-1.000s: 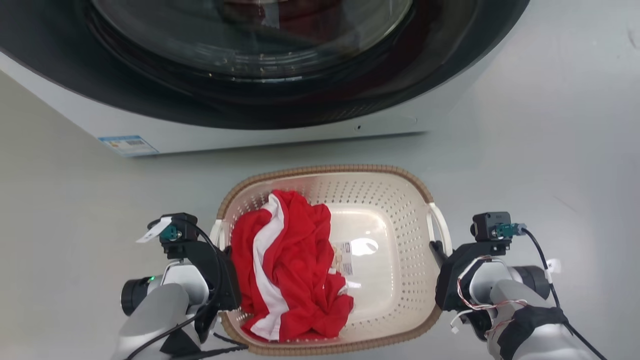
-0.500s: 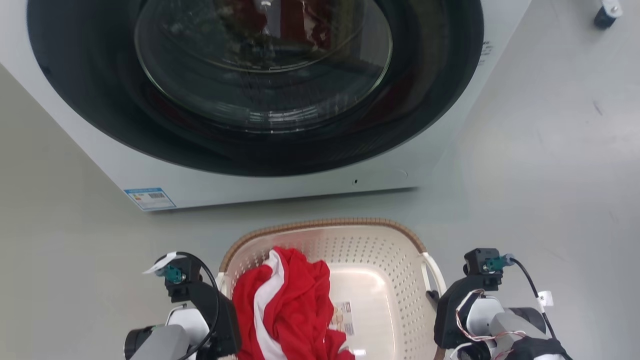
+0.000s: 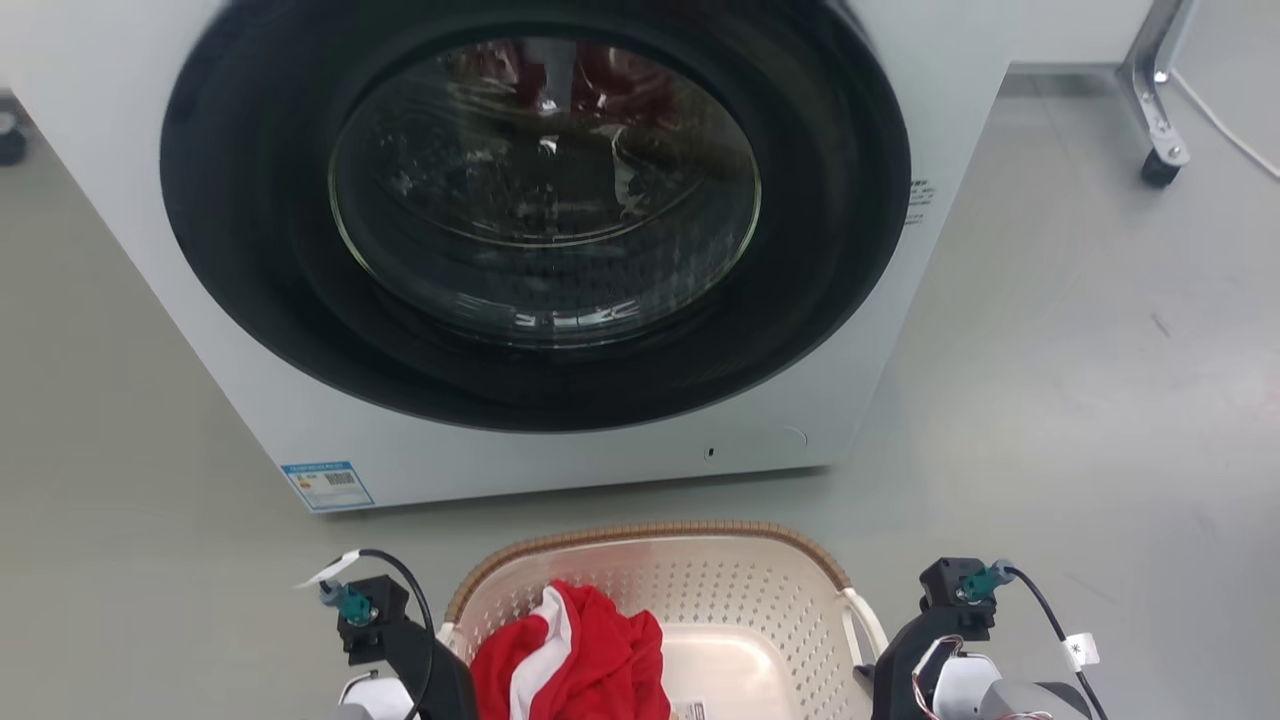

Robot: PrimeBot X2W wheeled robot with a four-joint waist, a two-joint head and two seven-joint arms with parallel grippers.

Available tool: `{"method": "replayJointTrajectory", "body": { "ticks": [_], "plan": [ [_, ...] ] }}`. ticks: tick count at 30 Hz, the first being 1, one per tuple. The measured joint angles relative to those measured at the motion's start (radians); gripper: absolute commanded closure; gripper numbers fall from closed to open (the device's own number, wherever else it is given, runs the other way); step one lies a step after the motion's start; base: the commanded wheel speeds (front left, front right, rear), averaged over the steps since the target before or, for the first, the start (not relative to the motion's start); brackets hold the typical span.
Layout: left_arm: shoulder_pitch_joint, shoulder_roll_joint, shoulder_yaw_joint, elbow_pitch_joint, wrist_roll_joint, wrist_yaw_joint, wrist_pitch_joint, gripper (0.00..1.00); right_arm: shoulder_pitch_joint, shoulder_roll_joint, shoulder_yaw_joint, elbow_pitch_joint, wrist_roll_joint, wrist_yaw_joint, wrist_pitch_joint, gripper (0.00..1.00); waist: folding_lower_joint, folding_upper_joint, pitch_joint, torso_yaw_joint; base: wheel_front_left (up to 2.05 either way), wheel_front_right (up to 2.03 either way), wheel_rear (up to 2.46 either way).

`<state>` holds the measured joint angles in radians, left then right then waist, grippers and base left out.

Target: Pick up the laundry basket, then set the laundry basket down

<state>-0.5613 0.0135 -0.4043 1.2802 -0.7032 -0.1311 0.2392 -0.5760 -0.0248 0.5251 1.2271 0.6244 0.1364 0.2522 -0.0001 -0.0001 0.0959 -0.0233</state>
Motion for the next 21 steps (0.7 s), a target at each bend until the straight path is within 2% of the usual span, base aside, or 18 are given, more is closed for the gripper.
{"method": "replayJointTrajectory", "body": {
  "ticks": [11, 21],
  "plan": [
    [0.06, 0.005, -0.011, -0.004, -0.034, 0.0, 0.041, 1.0, 0.047, -0.002, 0.035, -0.019, 0.029, -0.004, 0.052, 1.0, 0.0, 0.0, -0.09, -0.008, 0.0, 0.0, 0.0],
    [0.078, 0.008, -0.018, -0.016, -0.052, 0.0, 0.058, 1.0, 0.054, -0.003, 0.041, -0.014, 0.057, -0.004, 0.072, 1.0, 0.0001, 0.0001, -0.124, -0.01, 0.0, 0.0, 0.0]
  ]
}}
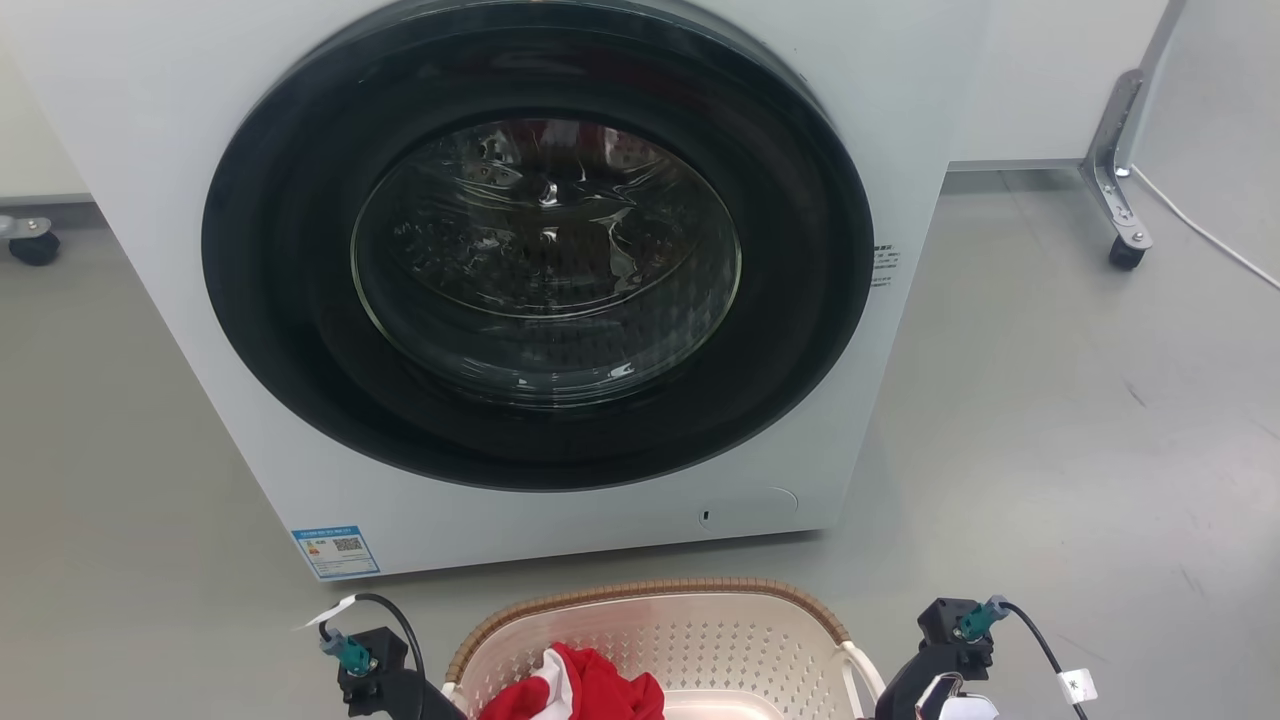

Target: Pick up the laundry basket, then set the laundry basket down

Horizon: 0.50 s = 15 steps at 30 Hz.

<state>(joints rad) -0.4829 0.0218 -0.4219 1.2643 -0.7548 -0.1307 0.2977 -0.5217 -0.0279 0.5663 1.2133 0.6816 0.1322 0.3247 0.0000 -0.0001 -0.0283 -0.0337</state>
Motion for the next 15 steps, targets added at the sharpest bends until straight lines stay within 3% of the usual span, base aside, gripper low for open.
{"method": "replayJointTrajectory", "body": {
  "ticks": [15],
  "plan": [
    [0.014, 0.002, -0.004, -0.012, -0.011, 0.0, 0.005, 1.0, 0.0, -0.002, 0.008, 0.003, 0.024, 0.0, 0.01, 1.0, 0.0, 0.0002, -0.003, 0.002, 0.0, 0.0, 0.0]
  ]
}}
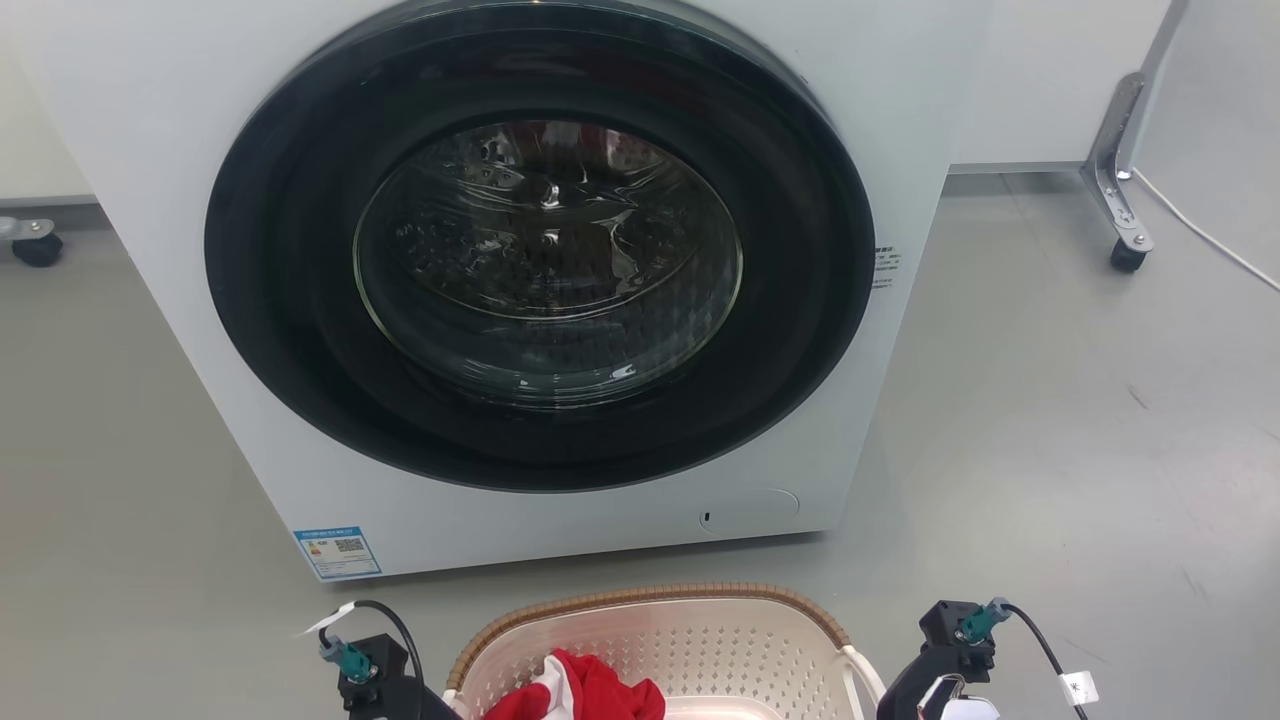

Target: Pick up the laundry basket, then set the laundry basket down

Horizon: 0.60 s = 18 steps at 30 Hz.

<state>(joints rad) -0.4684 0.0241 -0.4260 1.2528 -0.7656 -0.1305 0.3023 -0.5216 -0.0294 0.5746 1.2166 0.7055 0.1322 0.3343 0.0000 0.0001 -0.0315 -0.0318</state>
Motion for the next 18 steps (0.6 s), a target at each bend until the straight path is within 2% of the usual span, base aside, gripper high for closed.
{"method": "replayJointTrajectory", "body": {
  "ticks": [18],
  "plan": [
    [0.0, 0.008, -0.011, -0.008, -0.03, 0.0, 0.001, 1.0, 0.0, -0.001, 0.013, -0.002, 0.035, 0.0, -0.001, 1.0, 0.0, 0.0, 0.005, -0.005, 0.0, 0.0, 0.0]
  ]
}}
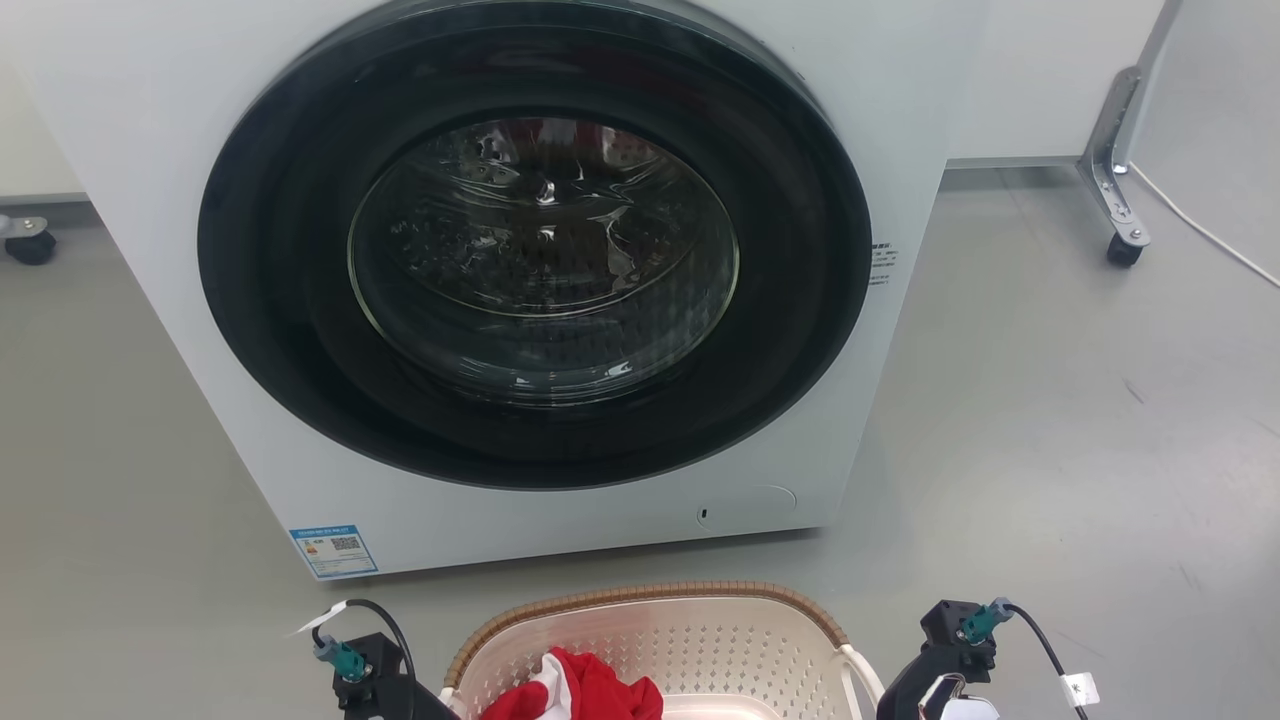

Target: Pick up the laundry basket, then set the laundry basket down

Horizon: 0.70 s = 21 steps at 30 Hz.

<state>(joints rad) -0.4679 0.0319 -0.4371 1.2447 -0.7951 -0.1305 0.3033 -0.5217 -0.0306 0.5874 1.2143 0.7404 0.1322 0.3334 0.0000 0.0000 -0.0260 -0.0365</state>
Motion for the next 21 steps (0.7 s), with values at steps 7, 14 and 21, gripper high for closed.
{"method": "replayJointTrajectory", "body": {
  "ticks": [7, 14, 21],
  "plan": [
    [0.0, 0.0, -0.003, -0.001, -0.002, 0.0, -0.008, 1.0, 0.0, 0.0, 0.003, 0.0, 0.007, 0.0, -0.016, 1.0, 0.0, 0.0, 0.01, -0.001, 0.0, 0.0, 0.0],
    [-0.001, 0.0, -0.005, -0.005, -0.002, 0.0, -0.047, 1.0, -0.001, 0.0, 0.012, -0.007, 0.006, 0.0, -0.06, 1.0, 0.0, 0.0, 0.047, -0.001, 0.0, 0.0, 0.0],
    [-0.025, 0.005, -0.009, -0.019, 0.006, 0.0, -0.101, 1.0, -0.019, -0.001, 0.015, -0.013, -0.002, 0.0, -0.126, 1.0, 0.0001, 0.0001, 0.113, -0.001, 0.0, 0.0, 0.0]
  ]
}}
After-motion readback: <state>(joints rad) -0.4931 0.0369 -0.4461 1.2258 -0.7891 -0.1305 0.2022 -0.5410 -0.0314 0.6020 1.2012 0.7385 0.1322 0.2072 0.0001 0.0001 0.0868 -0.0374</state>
